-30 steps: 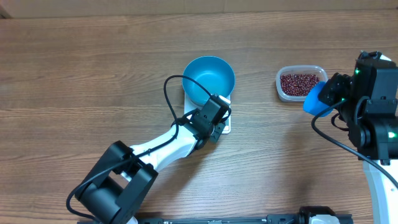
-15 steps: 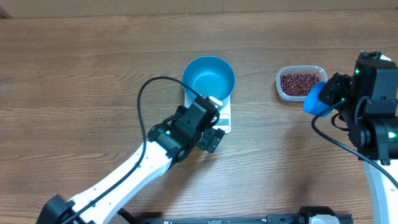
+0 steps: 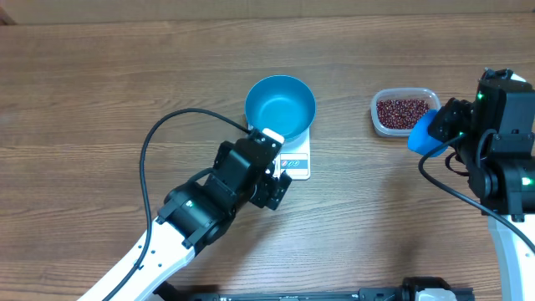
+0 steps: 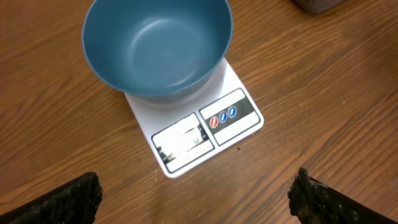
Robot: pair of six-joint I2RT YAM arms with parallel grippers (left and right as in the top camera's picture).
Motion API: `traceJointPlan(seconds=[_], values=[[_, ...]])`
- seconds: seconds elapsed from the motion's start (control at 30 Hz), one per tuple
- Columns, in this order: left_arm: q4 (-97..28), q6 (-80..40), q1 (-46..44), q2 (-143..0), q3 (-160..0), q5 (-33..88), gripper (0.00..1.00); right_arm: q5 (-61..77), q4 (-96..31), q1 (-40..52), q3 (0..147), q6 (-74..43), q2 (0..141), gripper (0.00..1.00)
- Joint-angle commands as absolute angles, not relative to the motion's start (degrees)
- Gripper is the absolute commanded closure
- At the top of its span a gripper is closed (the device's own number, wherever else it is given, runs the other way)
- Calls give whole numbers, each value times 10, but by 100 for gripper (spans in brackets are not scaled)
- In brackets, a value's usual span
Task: Scoop item into bowl and weigh 150g on scale
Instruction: 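Pull the left gripper back and down from the scale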
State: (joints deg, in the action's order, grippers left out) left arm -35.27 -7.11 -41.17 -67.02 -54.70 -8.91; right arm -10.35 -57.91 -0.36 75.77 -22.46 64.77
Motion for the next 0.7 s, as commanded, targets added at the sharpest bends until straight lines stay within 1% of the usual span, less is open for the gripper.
traceJointPlan(seconds=[0.0,0.23,0.37,0.43,0.53,0.67], values=[[-383,-76,-408,-654,-547,-136,0,-104,-576,-5,769,-224,644,96],[-397,-77,-408,-635,-546,-159,0,-104,-576,-5,769,-224,644,96],[-390,-63,-408,-568,-526,-156,0,-100,-577,-5,769,-224,644,96],[-371,-63,-408,-528,-492,-149,0,-93,-578,-5,769,-224,644,96],[-321,-64,-408,-449,-391,-121,1,-87,-583,-5,769,-224,644,96],[-269,-57,-408,-413,-332,-119,0,-87,-586,-5,769,-225,644,96]])
